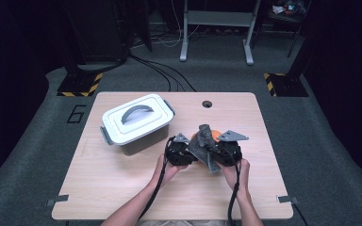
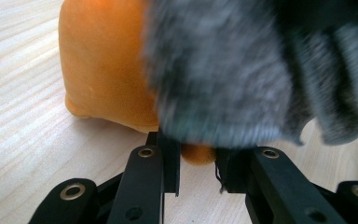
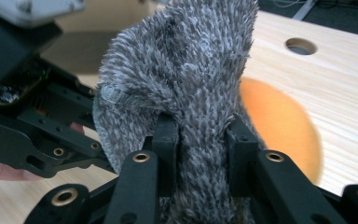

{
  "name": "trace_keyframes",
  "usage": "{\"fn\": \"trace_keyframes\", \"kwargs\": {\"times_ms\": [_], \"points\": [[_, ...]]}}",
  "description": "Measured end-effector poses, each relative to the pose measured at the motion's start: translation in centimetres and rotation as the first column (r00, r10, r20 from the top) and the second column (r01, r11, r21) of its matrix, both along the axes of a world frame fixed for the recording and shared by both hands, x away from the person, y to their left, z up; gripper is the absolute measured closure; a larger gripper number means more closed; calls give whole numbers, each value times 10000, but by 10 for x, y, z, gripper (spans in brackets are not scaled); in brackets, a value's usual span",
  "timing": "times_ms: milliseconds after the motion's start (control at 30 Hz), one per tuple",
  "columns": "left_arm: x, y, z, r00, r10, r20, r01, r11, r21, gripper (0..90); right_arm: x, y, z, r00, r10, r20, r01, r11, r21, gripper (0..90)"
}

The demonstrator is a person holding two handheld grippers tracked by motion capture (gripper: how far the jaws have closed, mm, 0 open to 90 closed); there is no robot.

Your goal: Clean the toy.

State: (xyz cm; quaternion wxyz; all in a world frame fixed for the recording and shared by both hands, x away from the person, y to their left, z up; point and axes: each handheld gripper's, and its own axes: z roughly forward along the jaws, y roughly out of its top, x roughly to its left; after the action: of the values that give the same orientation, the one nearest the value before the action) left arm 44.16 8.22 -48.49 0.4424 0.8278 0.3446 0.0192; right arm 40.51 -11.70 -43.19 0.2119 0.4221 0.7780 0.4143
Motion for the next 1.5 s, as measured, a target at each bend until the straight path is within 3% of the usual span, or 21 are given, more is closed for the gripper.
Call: {"fn": "trace_keyframes", "kwargs": {"times_ms": [333, 567, 867, 933, 1100, 1300, 1433, 1500], "points": [[0, 1, -2, 10000, -70, 10, 70, 10000, -54, 735, 7, -15, -4, 9992, -393, -88, 394, 9992, 94, 701], [-1, 1, -1, 10000, -72, -23, 71, 9999, -92, 735, 16, -39, -10, 9939, -1070, -269, 1079, 9934, 381, 700], [-1, 1, -2, 10000, -63, -31, 63, 9999, -87, 735, 31, -68, -29, 9701, -2190, -1042, 2243, 9736, 417, 699], [0, 2, -2, 9999, -128, 107, 128, 9999, -16, 734, 34, -72, -34, 9666, -2269, -1196, 2344, 9707, 536, 699], [-2, 1, -2, 9993, -121, 341, 118, 9999, 71, 714, 33, -70, -33, 9679, -2258, -1107, 2311, 9722, 382, 700], [-5, 2, -1, 9976, -101, 688, 86, 9997, 222, 622, 32, -68, -32, 9674, -2276, -1110, 2331, 9717, 392, 700], [-12, 0, -1, 9921, -72, 1254, -21, 9973, 738, 503, 32, -69, -32, 9674, -2280, -1103, 2333, 9717, 377, 699], [-16, -3, -1, 9856, -17, 1690, -161, 9944, 1041, 451, 32, -68, -32, 9688, -2240, -1065, 2290, 9727, 372, 699]]}}
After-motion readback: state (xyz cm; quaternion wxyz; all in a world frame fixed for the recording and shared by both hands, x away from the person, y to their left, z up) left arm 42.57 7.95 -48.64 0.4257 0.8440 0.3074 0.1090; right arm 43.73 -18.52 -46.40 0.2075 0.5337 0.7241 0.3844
